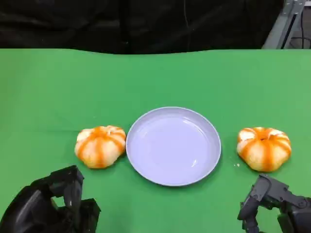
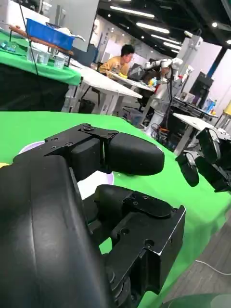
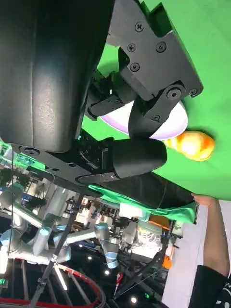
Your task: Grasp the bread from the table and place it into the plate.
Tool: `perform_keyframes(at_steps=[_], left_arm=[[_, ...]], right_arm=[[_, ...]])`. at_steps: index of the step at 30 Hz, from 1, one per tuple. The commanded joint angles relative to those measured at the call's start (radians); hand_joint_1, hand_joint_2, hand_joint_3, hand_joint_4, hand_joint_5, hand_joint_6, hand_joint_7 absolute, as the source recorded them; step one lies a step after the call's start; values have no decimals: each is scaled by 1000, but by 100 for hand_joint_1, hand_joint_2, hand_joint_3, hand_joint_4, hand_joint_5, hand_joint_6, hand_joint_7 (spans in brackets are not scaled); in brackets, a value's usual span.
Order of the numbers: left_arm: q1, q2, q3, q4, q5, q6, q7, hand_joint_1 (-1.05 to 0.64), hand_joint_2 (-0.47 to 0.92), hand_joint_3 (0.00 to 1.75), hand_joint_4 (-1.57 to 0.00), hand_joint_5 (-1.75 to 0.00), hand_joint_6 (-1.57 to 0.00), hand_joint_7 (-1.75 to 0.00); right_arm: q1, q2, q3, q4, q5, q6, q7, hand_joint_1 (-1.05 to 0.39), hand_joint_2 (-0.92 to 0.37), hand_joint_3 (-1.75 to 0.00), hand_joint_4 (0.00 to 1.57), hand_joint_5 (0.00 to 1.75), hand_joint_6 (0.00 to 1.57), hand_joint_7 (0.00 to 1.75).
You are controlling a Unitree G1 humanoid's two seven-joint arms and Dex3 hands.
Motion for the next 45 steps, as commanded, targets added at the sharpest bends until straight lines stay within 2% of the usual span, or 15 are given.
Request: perform_keyframes(at_steps=[1,6,9,10,21,22,23,24,25,26,27,28,31,38,45], left_arm=[[4,11,7,-12,-2,-1,-1,18,57,166,-106,-175,-94,-175],[4,11,7,-12,-2,-1,-1,18,57,166,-106,-175,-94,-175],[0,3,8,-11,10,-17,6,18,51,160,-83,-175,-70,-175],[-1,2,8,-11,11,-19,7,18,50,159,-81,-175,-68,-175],[0,1,8,-10,12,-20,7,18,50,158,-78,-175,-65,-175],[1,-2,-1,-7,75,-73,19,14,46,155,-72,-172,-61,-172],[-16,64,-56,-11,445,-248,156,4,42,142,-57,-171,-54,-162],[-29,112,-96,-13,722,-380,259,-30,55,91,-34,-135,-46,-116],[-37,142,-122,-12,907,-467,329,-53,74,40,-27,-98,-54,-64],[-42,155,-135,-10,999,-508,366,-60,82,20,-26,-82,-60,-40],[-41,151,-137,-6,1011,-514,374,-64,85,11,-26,-74,-63,-27],[-41,149,-139,-2,1023,-521,382,-67,88,4,-26,-68,-65,-18],[-40,141,-144,11,1058,-541,408,-68,89,1,-27,-64,-67,-12],[-40,122,-144,51,1120,-608,454,-68,89,0,-28,-62,-69,-8],[-41,117,-141,59,1125,-621,456,-68,89,0,-28,-60,-70,-6]], right_arm=[[4,-8,-1,-7,13,-4,-2,-10,-53,-120,83,175,74,157],[4,-8,-1,-7,13,-4,-2,-10,-53,-120,83,175,74,157],[-2,-7,-3,-2,9,-6,-5,-11,-52,-120,83,175,74,157],[-3,-7,-3,-1,8,-6,-5,-11,-52,-119,83,175,74,157],[-3,-7,-3,-1,8,-6,-5,-11,-53,-118,83,175,74,157],[-2,-6,-2,-8,7,6,-5,-12,-53,-118,84,175,74,157],[-7,-4,-3,-5,6,11,-7,-12,-53,-118,84,175,74,157],[-11,-3,-4,-2,5,15,-8,-12,-53,-119,83,175,75,157],[-14,-3,-5,0,4,16,-9,-11,-52,-120,83,175,75,157],[-16,-2,-6,2,4,15,-9,-11,-51,-120,83,175,75,156],[-16,-2,-6,2,3,15,-8,-11,-51,-121,83,175,75,156],[-16,-1,-6,2,3,15,-8,-11,-51,-121,83,175,75,156],[-16,-1,-7,2,3,15,-8,-11,-51,-121,83,175,75,156],[-16,-2,-6,1,3,17,-9,-11,-50,-122,83,175,76,156],[-16,-2,-6,1,3,18,-9,-11,-50,-123,83,175,76,156]])
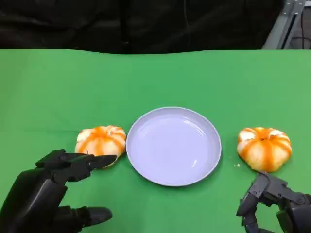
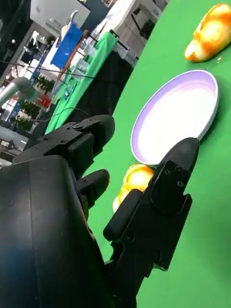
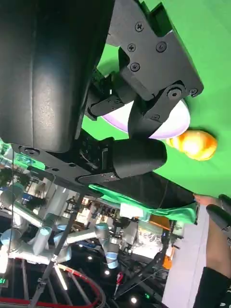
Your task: Grasp the bread from the table and place it into the plate.
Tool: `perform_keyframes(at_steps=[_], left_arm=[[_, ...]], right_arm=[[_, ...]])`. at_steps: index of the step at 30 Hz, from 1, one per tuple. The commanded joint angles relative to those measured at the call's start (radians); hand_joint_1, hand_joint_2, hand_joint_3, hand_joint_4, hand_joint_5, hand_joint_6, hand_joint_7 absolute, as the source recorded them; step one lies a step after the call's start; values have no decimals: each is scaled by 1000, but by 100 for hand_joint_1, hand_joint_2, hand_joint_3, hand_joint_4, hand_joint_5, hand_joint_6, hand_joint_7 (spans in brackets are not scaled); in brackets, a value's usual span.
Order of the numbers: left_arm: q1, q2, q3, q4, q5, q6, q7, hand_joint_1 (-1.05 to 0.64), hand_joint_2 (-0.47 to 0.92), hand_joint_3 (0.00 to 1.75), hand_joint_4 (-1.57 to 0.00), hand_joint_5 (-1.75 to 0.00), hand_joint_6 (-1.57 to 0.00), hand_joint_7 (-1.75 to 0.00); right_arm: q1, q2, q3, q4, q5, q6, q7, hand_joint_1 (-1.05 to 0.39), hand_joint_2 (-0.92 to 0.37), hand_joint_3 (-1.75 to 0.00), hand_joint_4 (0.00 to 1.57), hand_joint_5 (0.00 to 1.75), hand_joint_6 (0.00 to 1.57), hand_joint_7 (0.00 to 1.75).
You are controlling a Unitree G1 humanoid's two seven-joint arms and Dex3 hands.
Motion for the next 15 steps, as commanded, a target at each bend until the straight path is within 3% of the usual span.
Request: perform_keyframes(at_steps=[1,15], left_arm=[[-3,4,8,8,9,-11,16,-68,89,0,-28,-60,-71,-6],[-3,3,9,9,9,-13,15,-68,89,0,-30,-58,-72,-3]], right_arm=[[1,-6,-4,1,10,3,-7,-11,-50,-123,83,175,76,156],[1,-6,-4,1,10,3,-7,-11,-49,-123,83,175,76,155]])
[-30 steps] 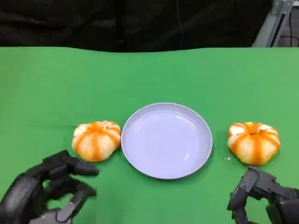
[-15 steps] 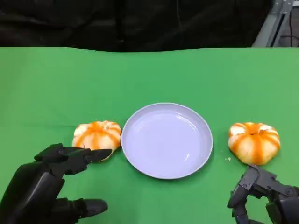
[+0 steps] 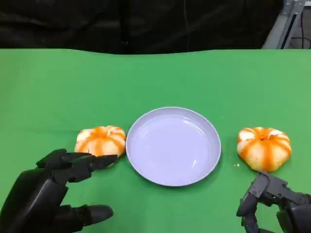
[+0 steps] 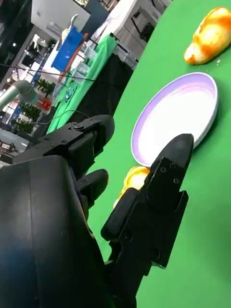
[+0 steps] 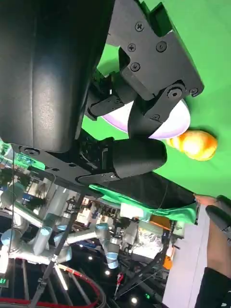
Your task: Grasp the bread from the table and place it into the plate.
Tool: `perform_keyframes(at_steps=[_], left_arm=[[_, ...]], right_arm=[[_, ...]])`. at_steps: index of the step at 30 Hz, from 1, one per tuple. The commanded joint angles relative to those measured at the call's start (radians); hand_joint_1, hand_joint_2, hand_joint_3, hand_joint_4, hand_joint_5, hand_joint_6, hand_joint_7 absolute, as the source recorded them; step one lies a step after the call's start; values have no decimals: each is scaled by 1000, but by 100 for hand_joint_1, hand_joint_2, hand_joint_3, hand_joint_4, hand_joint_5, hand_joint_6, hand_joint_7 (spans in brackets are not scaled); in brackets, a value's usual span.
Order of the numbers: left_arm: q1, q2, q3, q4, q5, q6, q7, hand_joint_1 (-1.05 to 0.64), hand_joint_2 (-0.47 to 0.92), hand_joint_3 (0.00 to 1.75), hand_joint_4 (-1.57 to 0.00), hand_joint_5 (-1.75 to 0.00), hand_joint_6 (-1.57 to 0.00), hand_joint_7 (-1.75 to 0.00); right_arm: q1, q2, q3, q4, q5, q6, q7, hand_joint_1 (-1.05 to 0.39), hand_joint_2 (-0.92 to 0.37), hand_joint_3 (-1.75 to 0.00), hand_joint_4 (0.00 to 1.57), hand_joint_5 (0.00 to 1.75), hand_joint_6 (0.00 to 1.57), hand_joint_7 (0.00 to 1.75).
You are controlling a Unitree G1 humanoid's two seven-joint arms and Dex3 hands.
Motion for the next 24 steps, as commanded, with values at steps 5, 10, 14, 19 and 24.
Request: perform_keyframes(at_steps=[5,10,14,19,24], left_arm=[[-3,4,8,8,9,-7,14,-68,89,0,-30,-57,-72,-3],[-114,32,-23,19,165,56,-1,-68,89,0,-30,-57,-73,-2],[-324,61,-100,79,452,174,-12,-81,88,0,-21,-47,-61,0],[-385,57,-149,141,504,214,9,-83,87,0,-24,-40,-59,0],[-387,64,-158,142,502,225,16,-83,87,0,-26,-37,-59,0]], right_arm=[[1,-6,-4,1,10,3,-7,-11,-49,-124,83,175,76,155],[-13,-4,-4,16,9,0,-9,-11,-49,-124,83,175,76,155],[-32,1,-5,41,2,-13,-18,-12,-50,-122,82,175,76,155],[-29,2,-3,39,-3,-17,-26,-11,-51,-121,82,175,76,155],[-29,0,-2,39,-3,-17,-29,-11,-51,-120,82,175,76,154]])
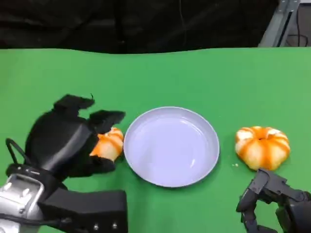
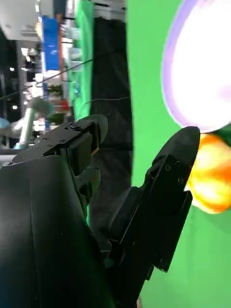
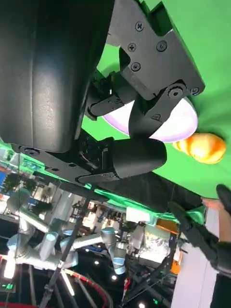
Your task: Grasp the bread from the table and place it into the plate.
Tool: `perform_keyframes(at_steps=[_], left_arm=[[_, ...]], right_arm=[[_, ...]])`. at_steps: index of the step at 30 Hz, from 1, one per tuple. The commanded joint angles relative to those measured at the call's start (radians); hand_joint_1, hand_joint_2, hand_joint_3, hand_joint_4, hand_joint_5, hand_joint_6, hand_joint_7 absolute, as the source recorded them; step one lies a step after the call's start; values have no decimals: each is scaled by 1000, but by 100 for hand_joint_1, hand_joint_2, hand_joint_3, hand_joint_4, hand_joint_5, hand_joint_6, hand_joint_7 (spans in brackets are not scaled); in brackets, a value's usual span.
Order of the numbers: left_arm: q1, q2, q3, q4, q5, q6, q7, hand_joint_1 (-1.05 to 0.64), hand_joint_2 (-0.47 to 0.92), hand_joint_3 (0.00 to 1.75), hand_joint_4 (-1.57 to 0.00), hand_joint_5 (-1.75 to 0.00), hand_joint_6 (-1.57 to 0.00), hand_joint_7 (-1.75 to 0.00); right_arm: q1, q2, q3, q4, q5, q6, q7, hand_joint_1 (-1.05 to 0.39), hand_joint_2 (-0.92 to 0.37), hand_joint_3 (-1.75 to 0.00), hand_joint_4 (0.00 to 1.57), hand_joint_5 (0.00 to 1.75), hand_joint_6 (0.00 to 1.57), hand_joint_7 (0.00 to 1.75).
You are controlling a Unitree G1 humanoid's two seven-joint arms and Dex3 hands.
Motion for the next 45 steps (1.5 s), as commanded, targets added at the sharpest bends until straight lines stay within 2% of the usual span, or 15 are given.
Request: perform_keyframes(at_steps=[1,17,32,45], left_arm=[[2,20,-3,6,0,18,18,-83,87,0,-26,-36,-59,0],[0,37,-15,1,5,35,13,-81,87,0,-28,-30,-59,0],[-12,38,-35,14,29,69,7,-81,88,0,-29,-26,-58,0],[-93,6,-108,183,48,174,11,-80,90,1,-28,-19,-54,0]], right_arm=[[2,-6,-2,1,0,-13,-8,-11,-51,-120,82,175,76,154],[4,-6,0,-6,3,5,-5,-12,-51,-121,83,175,76,156],[3,-10,0,1,2,-13,-6,-11,-51,-121,82,175,75,155],[2,-9,3,-3,13,-8,-1,-11,-51,-122,83,175,76,155]])
